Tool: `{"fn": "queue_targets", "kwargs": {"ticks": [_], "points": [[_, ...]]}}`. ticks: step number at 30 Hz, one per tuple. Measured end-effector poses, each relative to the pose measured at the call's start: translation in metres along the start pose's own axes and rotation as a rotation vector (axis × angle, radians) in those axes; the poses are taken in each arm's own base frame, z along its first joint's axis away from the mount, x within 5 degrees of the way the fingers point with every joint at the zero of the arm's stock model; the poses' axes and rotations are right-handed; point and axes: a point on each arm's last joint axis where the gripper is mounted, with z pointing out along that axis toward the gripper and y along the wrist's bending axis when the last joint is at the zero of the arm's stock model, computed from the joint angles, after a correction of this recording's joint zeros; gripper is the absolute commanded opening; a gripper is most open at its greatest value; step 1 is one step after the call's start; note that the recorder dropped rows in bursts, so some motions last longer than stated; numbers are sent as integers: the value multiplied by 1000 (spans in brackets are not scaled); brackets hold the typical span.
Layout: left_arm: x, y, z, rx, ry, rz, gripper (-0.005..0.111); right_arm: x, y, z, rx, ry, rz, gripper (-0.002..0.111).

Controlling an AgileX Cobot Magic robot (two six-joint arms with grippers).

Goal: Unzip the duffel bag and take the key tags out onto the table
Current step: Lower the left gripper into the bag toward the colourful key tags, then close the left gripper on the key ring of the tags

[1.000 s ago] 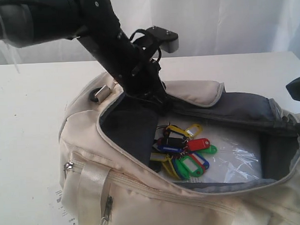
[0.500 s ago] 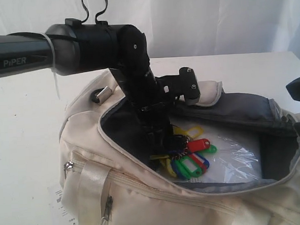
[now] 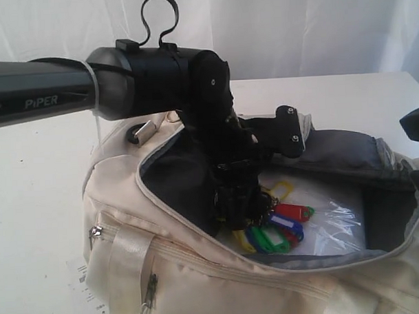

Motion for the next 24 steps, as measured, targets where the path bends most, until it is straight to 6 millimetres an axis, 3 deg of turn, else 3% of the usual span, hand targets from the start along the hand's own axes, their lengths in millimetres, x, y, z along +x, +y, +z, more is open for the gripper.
{"fn": "queue_targets", "kwargs": {"ticks": [7,15,19,24], "points": [[-4,-4,1,15,0,-19,0,0,0,0,0,1,1,0],[-9,-6,-21,-4,-30,-37,0,0,0,0,0,2,2,0],[-16,-9,-56,-62,-85,-20,0,0,0,0,0,2,2,0],[-19,-12,-80,-100,-119,-10,0,0,0,0,2,2,1,0]]}}
